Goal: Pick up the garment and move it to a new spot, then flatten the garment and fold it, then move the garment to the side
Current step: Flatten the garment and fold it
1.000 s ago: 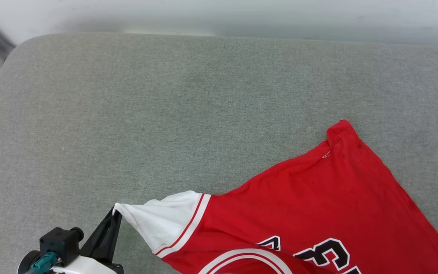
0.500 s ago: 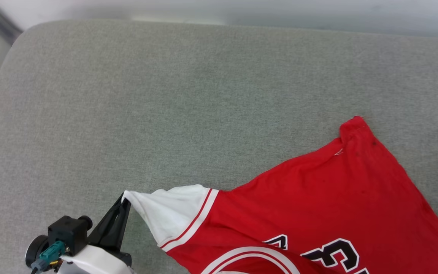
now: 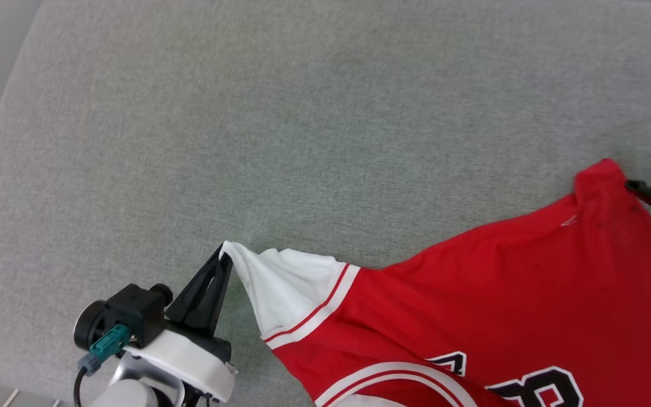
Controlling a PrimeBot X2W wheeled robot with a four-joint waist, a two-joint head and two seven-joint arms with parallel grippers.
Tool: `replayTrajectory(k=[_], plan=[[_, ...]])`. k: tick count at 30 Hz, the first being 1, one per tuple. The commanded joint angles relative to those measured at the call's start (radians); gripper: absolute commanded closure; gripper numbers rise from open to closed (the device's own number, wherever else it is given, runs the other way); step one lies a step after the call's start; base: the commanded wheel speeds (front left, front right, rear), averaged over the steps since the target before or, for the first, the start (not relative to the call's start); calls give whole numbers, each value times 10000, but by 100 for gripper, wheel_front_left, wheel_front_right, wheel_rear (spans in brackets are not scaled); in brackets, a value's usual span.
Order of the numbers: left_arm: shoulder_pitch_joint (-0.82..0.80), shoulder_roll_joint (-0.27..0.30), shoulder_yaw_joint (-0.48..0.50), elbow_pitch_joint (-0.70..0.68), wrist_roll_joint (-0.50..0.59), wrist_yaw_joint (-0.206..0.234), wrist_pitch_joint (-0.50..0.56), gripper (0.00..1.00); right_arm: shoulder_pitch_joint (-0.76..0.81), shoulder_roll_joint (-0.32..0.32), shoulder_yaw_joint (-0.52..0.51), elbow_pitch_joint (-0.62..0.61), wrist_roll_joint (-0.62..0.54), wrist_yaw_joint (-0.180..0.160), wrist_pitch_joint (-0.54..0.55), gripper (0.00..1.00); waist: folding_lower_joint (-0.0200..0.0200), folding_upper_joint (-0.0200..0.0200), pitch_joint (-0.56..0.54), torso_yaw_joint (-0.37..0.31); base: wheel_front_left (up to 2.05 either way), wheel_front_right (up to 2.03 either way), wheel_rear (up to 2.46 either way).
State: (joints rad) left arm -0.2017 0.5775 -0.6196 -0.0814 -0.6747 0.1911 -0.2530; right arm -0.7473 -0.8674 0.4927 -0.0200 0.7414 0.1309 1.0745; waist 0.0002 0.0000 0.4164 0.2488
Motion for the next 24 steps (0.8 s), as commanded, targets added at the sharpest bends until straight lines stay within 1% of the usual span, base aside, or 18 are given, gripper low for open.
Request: replayTrajectory(k=[1,7,12,13,14,15,21,24], plan=[[-224,-123,-26,-12,67,-50,-41,100,-319,141,176,290,-117,-3,-47,0,-2,0,348,299,0,0,0],[-578,-421,-77,106,220,-213,-68,100,-819,476,1123,1374,-265,-3,-212,0,-2,0,772,614,0,0,0],[-613,-525,-52,266,307,-250,-89,100,-487,571,1944,1754,-32,1,-325,0,-2,0,832,666,0,0,0],[-599,-554,-51,297,316,-260,-96,100,-436,556,2107,1777,14,13,-366,5,-2,0,817,655,0,0,0],[-578,-574,-44,331,298,-275,-100,100,-447,530,2245,1752,37,13,-496,68,-2,0,781,635,0,0,0],[-550,-581,-30,366,300,-293,-105,100,-473,495,2330,1752,91,14,-622,100,-2,0,715,603,0,0,0],[-540,-507,137,393,333,-393,-121,100,-791,299,2114,1755,436,-5,-1949,100,-2,0,-13,358,0,0,0],[-747,-315,180,317,485,-380,-96,100,-832,252,2040,1657,563,-5,-2717,100,-2,0,-450,189,0,0,0]])
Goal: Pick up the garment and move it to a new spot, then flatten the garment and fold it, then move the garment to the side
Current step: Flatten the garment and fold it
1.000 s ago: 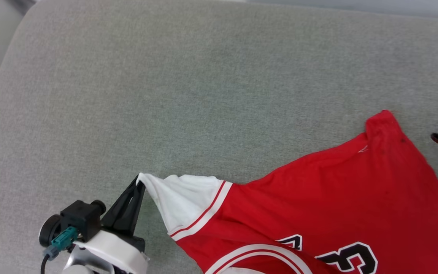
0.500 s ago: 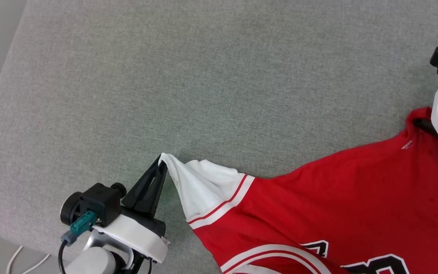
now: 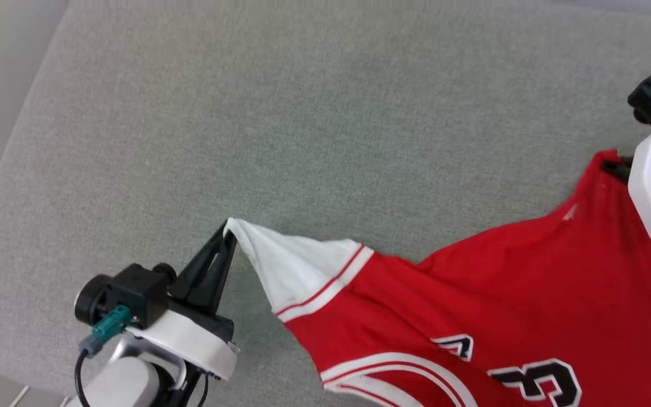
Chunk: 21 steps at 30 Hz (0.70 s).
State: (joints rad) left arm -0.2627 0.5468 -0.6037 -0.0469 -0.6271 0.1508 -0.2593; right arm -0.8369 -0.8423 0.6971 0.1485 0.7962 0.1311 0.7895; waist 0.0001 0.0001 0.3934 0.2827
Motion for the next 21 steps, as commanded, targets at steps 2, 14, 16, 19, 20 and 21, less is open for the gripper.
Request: replayTrajectory(k=[2,14,16,19,20,21], plan=[[-252,30,74,-118,20,4,12,100,144,39,-42,-49,153,-7,-401,100,-1,-1,-559,-309,0,0,0],[-2590,317,605,-539,131,-364,674,100,-305,251,-1063,-325,-301,-7,-3228,100,-1,-1,-1420,-1160,0,0,0],[-3320,290,771,-574,109,-467,837,100,-578,439,-1464,-251,-618,-7,-3507,100,-1,-1,-1320,-1272,0,0,0],[-4498,233,1061,-409,-13,-663,1040,100,-1019,764,-2048,-84,-1122,-7,-3792,100,-1,-1,-1072,-1423,0,0,0],[-4915,156,1164,-309,-103,-754,1099,100,-1219,867,-2268,-28,-1309,-7,-3861,100,-1,-1,-969,-1461,0,0,0],[-5362,119,1268,-208,-152,-836,1145,100,-1415,981,-2404,8,-1465,-7,-3878,100,-1,-1,-859,-1509,0,0,0]])
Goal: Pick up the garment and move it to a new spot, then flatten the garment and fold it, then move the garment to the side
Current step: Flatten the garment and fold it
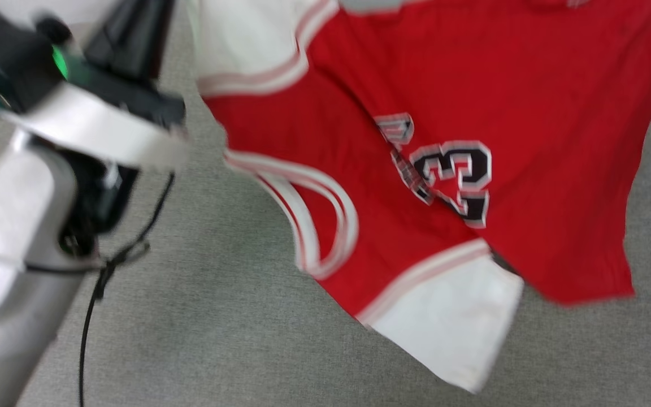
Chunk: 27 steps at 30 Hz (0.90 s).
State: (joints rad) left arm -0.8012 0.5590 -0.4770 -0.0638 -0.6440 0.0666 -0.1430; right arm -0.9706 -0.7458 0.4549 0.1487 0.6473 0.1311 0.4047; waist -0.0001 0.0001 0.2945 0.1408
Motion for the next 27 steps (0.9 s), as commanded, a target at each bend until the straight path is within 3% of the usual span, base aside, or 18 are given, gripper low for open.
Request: replayTrajectory(k=[1,8,17,27], plan=[[-398,-41,79,82,16,-54,36,100,-287,140,-155,58,-116,-7,-103,100,1,-1,240,-133,0,0,0],[-3695,-468,276,1577,135,-703,355,100,-2341,990,-785,654,-1206,-7,-229,100,1,-1,1053,-348,0,0,0],[-7808,-852,149,3664,755,-1455,426,100,-5813,1841,-469,2015,-2391,-7,-447,100,1,-1,2007,-476,0,0,0],[-9986,-872,138,5554,669,-1809,-34,100,-8104,2585,137,4000,-2797,-7,-1367,100,1,-1,2722,-549,0,0,0]])
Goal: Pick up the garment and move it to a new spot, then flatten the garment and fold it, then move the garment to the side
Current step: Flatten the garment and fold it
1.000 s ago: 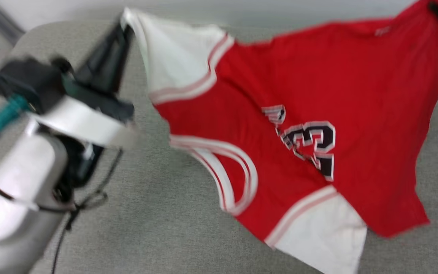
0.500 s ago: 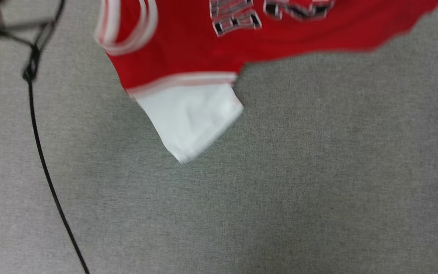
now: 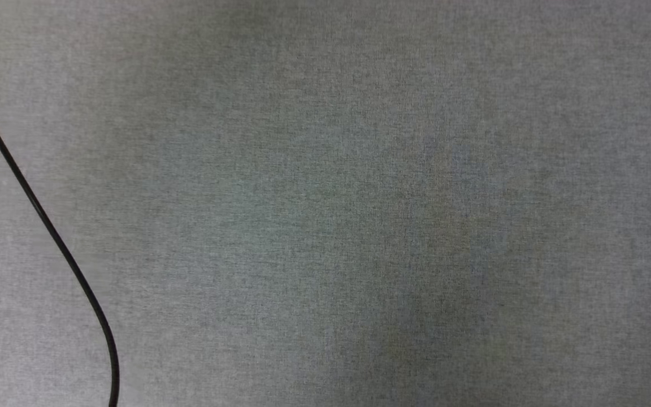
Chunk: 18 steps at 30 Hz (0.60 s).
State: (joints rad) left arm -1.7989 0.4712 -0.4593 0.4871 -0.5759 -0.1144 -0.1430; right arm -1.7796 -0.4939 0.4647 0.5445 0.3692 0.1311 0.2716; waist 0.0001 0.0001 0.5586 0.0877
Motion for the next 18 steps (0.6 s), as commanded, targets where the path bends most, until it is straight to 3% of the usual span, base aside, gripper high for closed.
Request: replayTrajectory(k=[1,9,18], plan=[[25,14,-78,216,-41,-31,-104,100,-31,151,154,237,25,-7,-138,100,-1,-1,151,-32,0,0,0],[1320,-287,-558,1516,-411,-126,-830,100,836,373,1394,1388,611,-7,-989,100,-1,-1,421,-40,0,0,0],[3934,-50,-836,1621,-789,-147,-1199,100,2835,163,2511,1661,1767,-7,-1852,100,-1,-1,-144,-100,0,0,0]])
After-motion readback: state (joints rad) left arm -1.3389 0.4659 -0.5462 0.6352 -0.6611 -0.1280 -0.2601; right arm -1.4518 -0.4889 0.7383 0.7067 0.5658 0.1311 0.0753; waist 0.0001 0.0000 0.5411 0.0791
